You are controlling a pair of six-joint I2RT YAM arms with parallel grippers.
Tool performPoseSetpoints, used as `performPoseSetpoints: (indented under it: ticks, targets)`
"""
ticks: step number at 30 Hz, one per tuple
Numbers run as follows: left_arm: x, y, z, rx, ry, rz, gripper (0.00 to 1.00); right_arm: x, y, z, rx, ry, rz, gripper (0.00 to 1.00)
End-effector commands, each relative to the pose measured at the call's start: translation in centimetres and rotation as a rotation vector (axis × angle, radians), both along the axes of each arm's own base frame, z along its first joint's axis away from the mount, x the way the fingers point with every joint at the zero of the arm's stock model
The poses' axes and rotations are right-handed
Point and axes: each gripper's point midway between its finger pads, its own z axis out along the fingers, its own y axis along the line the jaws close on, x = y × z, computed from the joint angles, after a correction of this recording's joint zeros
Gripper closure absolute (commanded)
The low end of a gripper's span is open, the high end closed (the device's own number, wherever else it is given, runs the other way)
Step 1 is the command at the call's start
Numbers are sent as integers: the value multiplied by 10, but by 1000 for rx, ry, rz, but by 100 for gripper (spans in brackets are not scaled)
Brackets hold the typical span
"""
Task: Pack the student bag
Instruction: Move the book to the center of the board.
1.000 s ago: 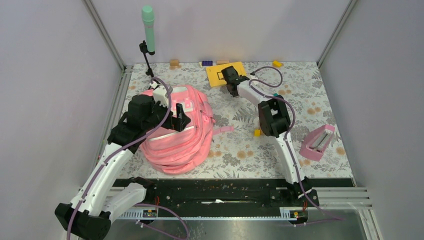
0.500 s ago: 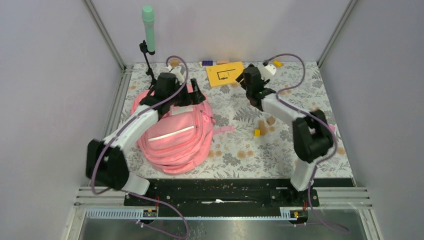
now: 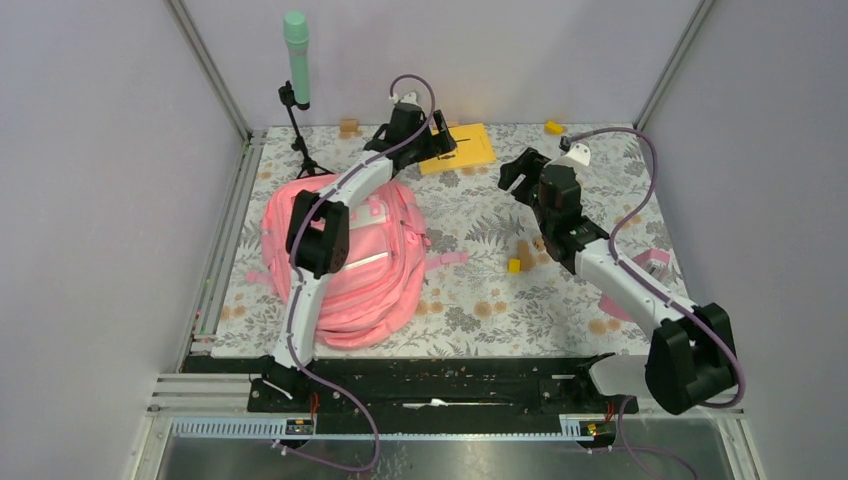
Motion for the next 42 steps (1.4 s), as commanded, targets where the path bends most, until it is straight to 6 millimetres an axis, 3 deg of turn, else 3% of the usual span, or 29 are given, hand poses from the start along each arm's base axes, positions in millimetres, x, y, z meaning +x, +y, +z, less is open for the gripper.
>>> performPoseSetpoints:
  ticks: [1, 6, 14, 19, 24, 31, 37, 42]
  targets:
    - [34, 7, -5, -29, -47, 127, 9, -20, 9, 34, 16, -83, 115, 23]
    - [47, 19, -24, -11, -50, 229, 9, -37, 18, 44, 105, -100, 174, 23]
    - [55, 39, -58, -15, 28, 354, 9, -48, 19, 52, 150, -112, 193, 23]
    - [52, 46, -60, -22, 37, 381, 9, -51, 20, 56, 165, -119, 199, 23]
    - [49, 30, -85, -125, 138, 345, 12, -52, 21, 60, 182, -125, 204, 23]
    - [40, 8, -94, -192, 167, 302, 14, -53, 18, 60, 176, -128, 194, 23]
    - [21, -34, -86, -265, 147, 182, 14, -54, 16, 50, 162, -112, 186, 23]
    - [-4, -65, -64, -240, 85, 95, 14, -55, 12, 43, 147, -99, 169, 23]
